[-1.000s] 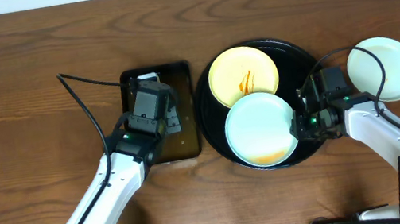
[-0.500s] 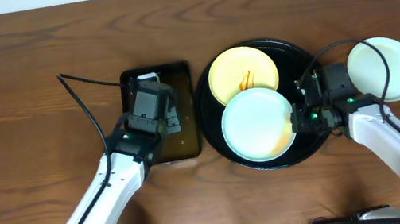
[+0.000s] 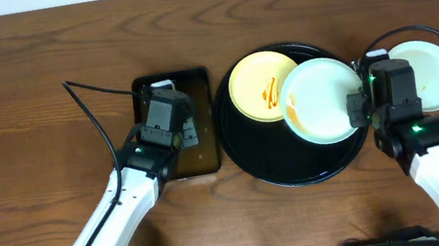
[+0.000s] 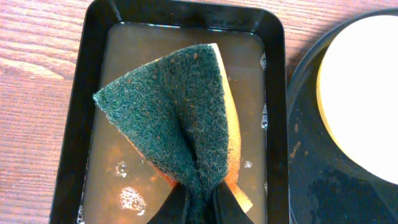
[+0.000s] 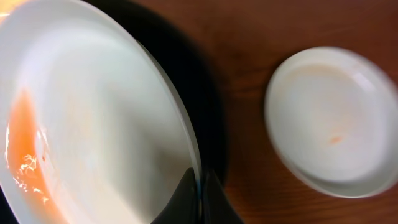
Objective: Clean dirty plates on tray and stack at the side
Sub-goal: 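Lift the second pale blue plate and stack it on the first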
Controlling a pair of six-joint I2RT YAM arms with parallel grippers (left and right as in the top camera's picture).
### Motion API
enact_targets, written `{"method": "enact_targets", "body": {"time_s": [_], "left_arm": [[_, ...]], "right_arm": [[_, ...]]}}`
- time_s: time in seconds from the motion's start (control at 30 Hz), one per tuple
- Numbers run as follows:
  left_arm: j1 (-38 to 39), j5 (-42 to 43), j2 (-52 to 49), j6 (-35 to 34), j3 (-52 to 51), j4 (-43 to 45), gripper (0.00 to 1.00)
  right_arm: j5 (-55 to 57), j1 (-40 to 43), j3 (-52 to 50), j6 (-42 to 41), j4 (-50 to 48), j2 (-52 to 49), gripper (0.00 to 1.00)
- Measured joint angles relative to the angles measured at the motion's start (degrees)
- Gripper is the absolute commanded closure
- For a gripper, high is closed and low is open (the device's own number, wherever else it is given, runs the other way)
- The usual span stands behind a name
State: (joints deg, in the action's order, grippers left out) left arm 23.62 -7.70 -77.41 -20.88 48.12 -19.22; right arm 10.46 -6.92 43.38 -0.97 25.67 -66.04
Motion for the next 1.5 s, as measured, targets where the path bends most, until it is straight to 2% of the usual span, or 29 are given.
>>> {"method": "enact_targets", "body": {"time_s": [0.2,0.53,0.73,1.0,1.13,1.2,1.3,1.5], "left_arm": [[0.00,0.00,0.00,0.00,0.00,0.00,0.92],[0.00,0.00,0.00,0.00,0.00,0.00,0.92],[0.00,0.00,0.00,0.00,0.00,0.00,0.92],[0.00,0.00,0.00,0.00,-0.04,-0.02,0.92],[0.00,0.00,0.00,-0.02,-0.04,0.00,0.92],[0.00,0.00,0.00,-0.02,-0.04,0.00,0.92],[0.00,0.00,0.00,0.00,-0.04,-0.02,0.92],[0.00,0.00,0.00,0.00,-0.07,-0.02,0.92]], "right_arm": [[8.85,-4.02,0.02,4.20,1.51,2.43,0.99],[28.74,-18.71,0.02,12.26,0.92,2.43,0.99],[40.54,-27.98,0.07,22.62,-5.95,2.43,0.99],[46.82,-34.23,0.09,36.94,-12.83,2.38,0.99],[48.15,-34.36,0.09,39.85,-13.55,2.25,0.99],[48.54,-34.34,0.09,39.47,-14.10,2.14,0.99],[47.54,-33.35,0.09,33.35,-13.35,2.03,0.99],[37.38,-22.53,0.09,11.39,-6.32,1.44,0.99]]}}
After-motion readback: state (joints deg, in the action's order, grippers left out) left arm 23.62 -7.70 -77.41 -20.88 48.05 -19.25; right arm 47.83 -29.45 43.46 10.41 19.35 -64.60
